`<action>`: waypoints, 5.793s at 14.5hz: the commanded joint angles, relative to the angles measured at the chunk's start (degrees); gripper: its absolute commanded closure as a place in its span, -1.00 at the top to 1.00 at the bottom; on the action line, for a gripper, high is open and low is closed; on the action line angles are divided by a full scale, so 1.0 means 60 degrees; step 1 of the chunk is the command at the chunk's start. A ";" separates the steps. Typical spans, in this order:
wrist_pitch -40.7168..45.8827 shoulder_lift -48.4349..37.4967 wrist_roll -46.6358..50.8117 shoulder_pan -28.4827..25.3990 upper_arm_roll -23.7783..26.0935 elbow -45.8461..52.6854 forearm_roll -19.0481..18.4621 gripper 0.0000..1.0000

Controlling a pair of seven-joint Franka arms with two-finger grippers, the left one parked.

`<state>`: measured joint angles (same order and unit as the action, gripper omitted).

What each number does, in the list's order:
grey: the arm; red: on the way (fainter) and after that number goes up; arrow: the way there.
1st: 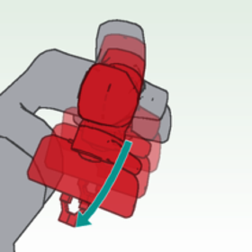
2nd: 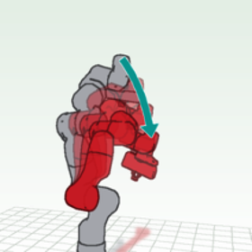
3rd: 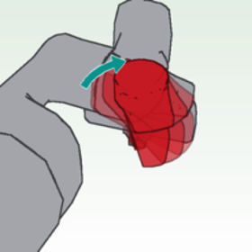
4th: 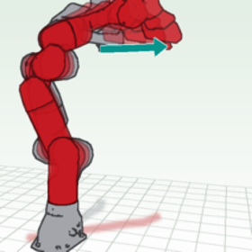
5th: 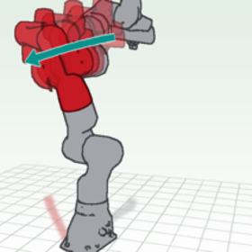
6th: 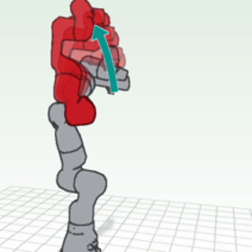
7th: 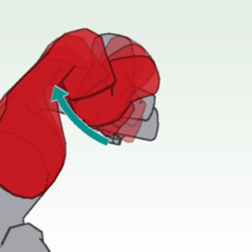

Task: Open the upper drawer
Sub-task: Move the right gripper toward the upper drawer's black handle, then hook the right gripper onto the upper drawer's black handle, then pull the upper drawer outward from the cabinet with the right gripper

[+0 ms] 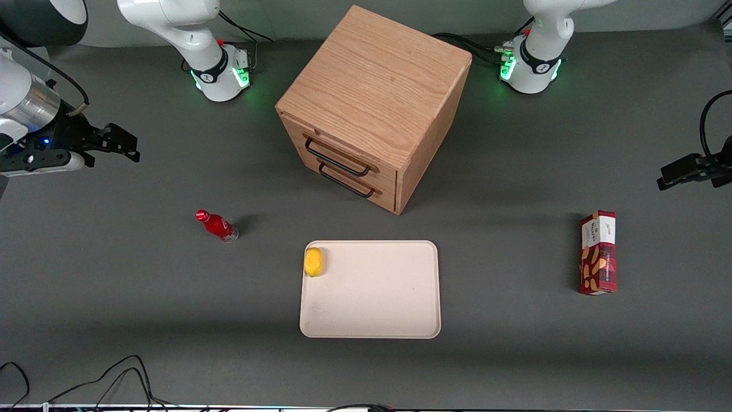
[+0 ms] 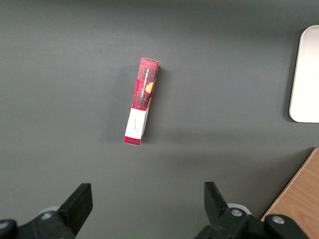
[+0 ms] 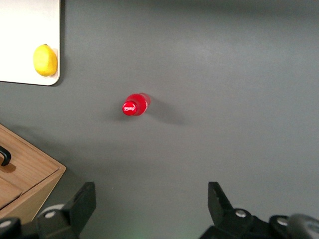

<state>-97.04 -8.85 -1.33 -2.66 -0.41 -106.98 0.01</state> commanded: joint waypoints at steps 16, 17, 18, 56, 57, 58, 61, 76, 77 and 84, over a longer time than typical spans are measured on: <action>-0.0129 0.2075 -0.1313 -0.0186 0.1738 0.1541 0.0712 1.00; -0.0145 0.2163 -0.1534 -0.0244 0.1870 0.1628 0.1007 1.00; -0.0145 0.2352 -0.1768 -0.0447 0.2306 0.1774 0.1010 1.00; -0.1741 0.5592 -0.4436 -0.1035 0.5328 0.2669 0.0497 1.00; -0.1770 0.5592 -0.4437 -0.1035 0.5328 0.2611 0.0497 1.00; -0.1887 0.5592 -0.4437 -0.1035 0.5328 0.2509 0.0483 1.00; -0.2165 0.5577 -0.4437 -0.0991 0.5328 0.2303 0.0497 1.00; -0.2620 0.5884 -0.4437 -0.0831 0.5211 0.2288 0.0087 1.00; -0.2620 0.5885 -0.4437 -0.0772 0.5211 0.2303 0.0087 1.00; -0.2650 0.6148 -0.4597 -0.0596 0.5167 0.2639 -0.0220 1.00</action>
<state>-112.57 26.47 -27.22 -6.74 30.33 -93.20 0.26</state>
